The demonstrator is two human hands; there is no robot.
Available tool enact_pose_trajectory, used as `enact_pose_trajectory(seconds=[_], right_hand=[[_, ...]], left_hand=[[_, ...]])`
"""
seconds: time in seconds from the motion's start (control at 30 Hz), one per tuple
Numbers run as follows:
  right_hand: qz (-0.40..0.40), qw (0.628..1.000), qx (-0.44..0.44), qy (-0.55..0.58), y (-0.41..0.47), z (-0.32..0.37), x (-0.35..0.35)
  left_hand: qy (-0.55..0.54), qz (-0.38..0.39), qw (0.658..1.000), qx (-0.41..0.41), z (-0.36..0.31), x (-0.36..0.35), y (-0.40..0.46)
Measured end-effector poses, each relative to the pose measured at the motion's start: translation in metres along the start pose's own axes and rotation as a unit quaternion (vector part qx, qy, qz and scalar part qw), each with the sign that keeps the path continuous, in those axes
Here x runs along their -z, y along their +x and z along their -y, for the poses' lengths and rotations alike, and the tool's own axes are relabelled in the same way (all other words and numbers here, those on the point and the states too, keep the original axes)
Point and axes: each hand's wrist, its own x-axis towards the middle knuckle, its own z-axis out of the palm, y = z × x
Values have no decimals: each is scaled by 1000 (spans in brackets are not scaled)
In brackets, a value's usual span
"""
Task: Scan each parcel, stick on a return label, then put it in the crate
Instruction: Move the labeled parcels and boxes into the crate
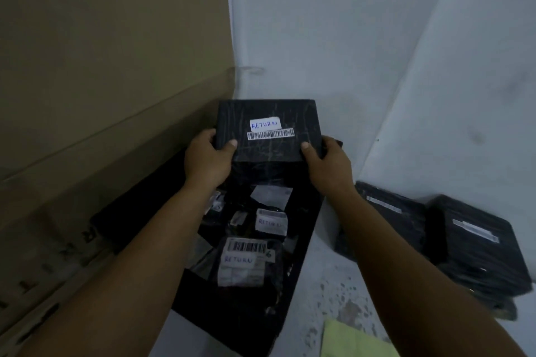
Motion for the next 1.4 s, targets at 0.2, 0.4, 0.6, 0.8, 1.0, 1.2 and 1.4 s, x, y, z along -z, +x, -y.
enact_pose_trajectory(seconds=[0.2, 0.4, 0.6, 0.8, 1.0, 1.2, 1.4], right_hand=[[57, 995, -50, -71, 27, -14, -36], [34, 990, -132, -24, 42, -14, -61], [-72, 891, -350, 281, 27, 0, -91], [-31, 887, -294, 354, 20, 16, -119], [11, 947, -230, 225, 32, 26, -122], [42, 921, -262, 287, 26, 6, -118], [68, 918, -240, 309, 34, 16, -127]], left_hand=[[66, 25, 997, 41, 36, -6, 21], [121, 43, 991, 30, 44, -6, 26], [165, 57, 984, -17, 37, -7, 27], [172, 44, 983, -41, 26, -8, 18], [102, 71, 992, -24, 24, -18, 6], [275, 11, 956, -97, 33, -7, 40], [269, 9, 959, -91, 43, -4, 57]])
